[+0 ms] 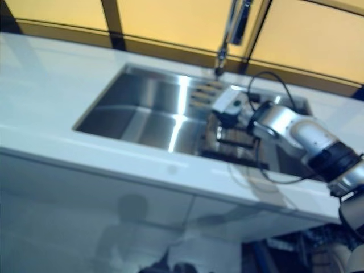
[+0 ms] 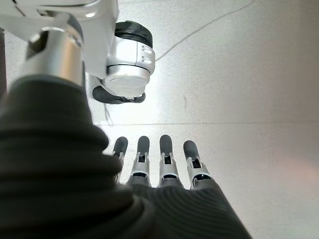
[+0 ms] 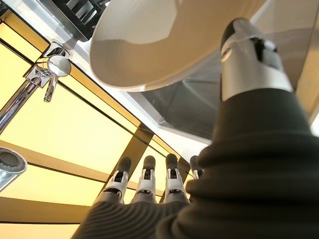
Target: Take plates into dishwasher
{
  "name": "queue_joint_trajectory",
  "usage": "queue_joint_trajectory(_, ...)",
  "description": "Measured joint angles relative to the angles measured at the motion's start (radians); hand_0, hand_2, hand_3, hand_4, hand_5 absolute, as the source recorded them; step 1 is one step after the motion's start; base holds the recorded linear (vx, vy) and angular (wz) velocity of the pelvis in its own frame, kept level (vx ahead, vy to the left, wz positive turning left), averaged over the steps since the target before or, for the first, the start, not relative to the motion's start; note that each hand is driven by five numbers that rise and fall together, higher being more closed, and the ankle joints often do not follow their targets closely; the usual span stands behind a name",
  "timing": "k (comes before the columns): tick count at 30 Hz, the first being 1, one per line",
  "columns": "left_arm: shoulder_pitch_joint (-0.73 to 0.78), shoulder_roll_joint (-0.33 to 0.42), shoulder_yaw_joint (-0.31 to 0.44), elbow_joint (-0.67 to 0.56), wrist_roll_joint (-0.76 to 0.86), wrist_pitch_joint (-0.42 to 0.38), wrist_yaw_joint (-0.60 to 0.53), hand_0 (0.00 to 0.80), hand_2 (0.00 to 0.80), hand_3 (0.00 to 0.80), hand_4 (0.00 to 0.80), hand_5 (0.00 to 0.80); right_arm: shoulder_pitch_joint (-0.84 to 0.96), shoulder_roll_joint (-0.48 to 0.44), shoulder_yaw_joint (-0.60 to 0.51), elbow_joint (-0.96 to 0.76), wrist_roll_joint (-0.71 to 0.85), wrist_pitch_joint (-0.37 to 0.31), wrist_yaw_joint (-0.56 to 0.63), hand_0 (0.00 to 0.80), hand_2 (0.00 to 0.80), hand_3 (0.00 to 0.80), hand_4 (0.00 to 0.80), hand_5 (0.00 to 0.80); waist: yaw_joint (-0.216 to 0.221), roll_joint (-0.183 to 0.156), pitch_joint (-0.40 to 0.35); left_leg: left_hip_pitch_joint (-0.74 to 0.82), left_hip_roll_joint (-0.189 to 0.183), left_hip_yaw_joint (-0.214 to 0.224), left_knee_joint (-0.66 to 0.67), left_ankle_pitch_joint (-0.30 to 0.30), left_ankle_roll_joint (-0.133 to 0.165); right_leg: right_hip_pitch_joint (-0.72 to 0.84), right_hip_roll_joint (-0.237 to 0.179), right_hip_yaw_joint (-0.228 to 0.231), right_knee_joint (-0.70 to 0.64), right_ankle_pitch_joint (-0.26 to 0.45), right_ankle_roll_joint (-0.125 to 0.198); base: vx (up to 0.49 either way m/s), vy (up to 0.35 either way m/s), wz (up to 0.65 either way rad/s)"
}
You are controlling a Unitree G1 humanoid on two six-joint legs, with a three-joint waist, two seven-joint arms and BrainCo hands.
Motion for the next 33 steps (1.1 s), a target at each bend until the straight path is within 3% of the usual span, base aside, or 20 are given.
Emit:
queue_joint_trajectory(2,-0.003,0.002,0.0,-0.004,-0.021,-0.001,0.004,0.0,0.0,0.0,0.0,0.0,0.0,0.004,0.002,0.0,-0.013,0.0,0.008,0.0,0.0,0.0,0.0,0.0,-0.001,-0.005,0.003,-0.01,0.0,-0.002,0.001,0.0,0.0,-0.005,-0.001,-0.002,0.0,0.0,0.0,-0.013,0.0,0.02)
queue_joint_trajectory(4,-0.005,0.002,0.0,-0.007,-0.031,-0.001,0.004,0.0,0.0,0.0,0.0,0.0,0.0,0.005,0.003,0.0,-0.034,0.0,0.014,0.088,0.088,0.088,0.088,0.088,0.0,-0.008,0.004,-0.013,0.0,-0.007,0.002,0.0,0.0,-0.011,0.0,-0.004,0.001,0.0,0.0,-0.022,-0.001,0.05)
queue_joint_trajectory(5,-0.007,0.002,0.0,-0.007,-0.038,-0.001,0.004,0.0,0.0,0.0,0.0,0.0,0.0,0.005,0.004,0.0,-0.045,0.0,0.02,0.496,0.496,0.496,0.496,0.496,0.001,-0.008,0.004,-0.015,0.0,-0.01,0.003,0.0,0.0,-0.014,0.0,-0.004,0.001,0.0,0.0,-0.026,-0.003,0.04)
queue_joint_trajectory(6,-0.007,0.002,0.0,-0.007,-0.038,-0.001,0.004,0.0,0.0,0.0,0.0,0.0,0.0,0.005,0.005,0.0,-0.049,0.0,0.02,0.684,0.684,0.684,0.684,0.684,0.002,-0.008,0.004,-0.016,0.0,-0.01,0.003,0.0,0.0,-0.015,0.0,-0.004,0.001,0.0,0.0,-0.044,-0.004,0.02)
queue_joint_trajectory(7,-0.007,0.002,0.0,-0.007,-0.039,-0.001,0.004,0.0,0.0,0.0,0.0,0.0,0.0,0.006,0.009,0.001,-0.071,0.0,0.02,0.8,0.8,0.8,0.8,0.8,0.003,-0.008,0.005,-0.018,0.0,-0.01,0.003,0.0,0.0,-0.017,0.0,-0.005,0.001,0.0,0.0,-0.037,-0.003,0.01)
queue_joint_trajectory(12,-0.008,0.006,0.0,-0.007,-0.043,-0.011,0.003,0.0,0.0,0.0,0.0,0.0,-0.001,0.005,0.081,0.022,-0.229,-0.007,0.023,0.8,0.8,0.8,0.8,0.8,0.002,-0.01,0.015,-0.021,0.0,-0.013,0.003,0.0,0.0,-0.018,0.0,-0.007,0.001,0.0,0.0,-0.007,-0.001,0.0)
queue_joint_trajectory(18,-0.01,0.009,0.0,-0.008,-0.065,-0.021,0.002,0.0,0.0,0.0,0.0,0.0,-0.001,-0.001,0.083,0.047,-0.352,-0.013,0.018,0.8,0.8,0.8,0.8,0.8,0.001,-0.012,0.029,-0.023,0.0,-0.013,0.007,0.001,-0.002,-0.018,0.0,-0.007,0.001,0.0,0.0,0.0,0.0,0.0)
queue_joint_trajectory(33,-0.011,0.013,0.032,-0.007,-0.064,-0.028,-0.004,0.0,0.0,0.0,0.0,0.0,-0.001,-0.045,0.08,0.056,-0.413,-0.026,-0.02,0.8,0.8,0.8,0.8,0.8,-0.004,-0.015,0.028,0.002,0.0,-0.011,0.006,0.001,-0.001,0.002,0.0,-0.004,0.001,0.001,0.0,0.005,0.001,0.0)
